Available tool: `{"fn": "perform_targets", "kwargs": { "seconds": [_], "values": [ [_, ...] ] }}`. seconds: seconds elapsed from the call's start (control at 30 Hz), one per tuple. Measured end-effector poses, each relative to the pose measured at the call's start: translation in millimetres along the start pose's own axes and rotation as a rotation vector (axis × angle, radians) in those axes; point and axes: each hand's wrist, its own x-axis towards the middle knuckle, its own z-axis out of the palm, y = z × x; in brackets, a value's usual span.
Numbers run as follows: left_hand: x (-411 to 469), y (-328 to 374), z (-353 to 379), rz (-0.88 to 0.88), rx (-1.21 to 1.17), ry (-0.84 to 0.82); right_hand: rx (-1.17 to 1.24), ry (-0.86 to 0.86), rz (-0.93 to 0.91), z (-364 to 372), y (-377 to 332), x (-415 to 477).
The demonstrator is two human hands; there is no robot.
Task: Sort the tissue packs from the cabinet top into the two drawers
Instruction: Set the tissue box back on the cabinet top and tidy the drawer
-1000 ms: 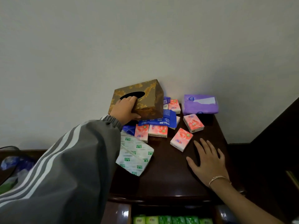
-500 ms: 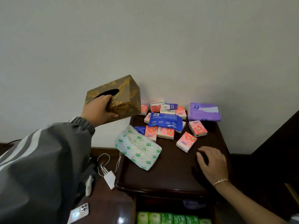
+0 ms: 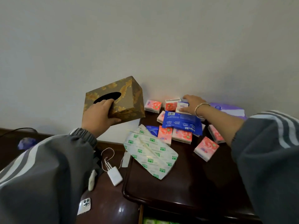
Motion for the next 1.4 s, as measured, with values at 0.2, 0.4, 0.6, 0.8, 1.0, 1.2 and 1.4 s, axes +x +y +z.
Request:
{"fn": "perform_targets", "kwargs": {
  "seconds": [0.2, 0.4, 0.6, 0.8, 1.0, 1.2, 1.4],
  "values": [
    [1, -4, 7, -0.039, 0.005, 0.007, 0.044, 0.086, -0.007, 4, 9, 14],
    [-6, 5, 0, -0.061, -0.029, 0.038, 0.498, 0.6, 0.081, -15, 28, -29],
    [-17, 28, -22, -0.015, -0.017, 0.042, 1.181, 0.636, 0.287, -40, 60, -119],
    [-42, 52, -42, -0.02, -0.044, 0.046, 1.693, 0.299, 0.473, -22, 48, -195],
    [-73, 52, -56, -0.053, -0.02, 0.035, 0.867, -0.058, 0.254, 20, -24, -200],
    [-102, 33, -55, -0.091, 0.001, 0.037, 0.162, -0.141, -0.059, 52, -77, -180],
    [-116, 11, -42, -0.107, 0.003, 0.005, 0.078, -0.115, 0.008, 84, -78, -178]
  ]
}}
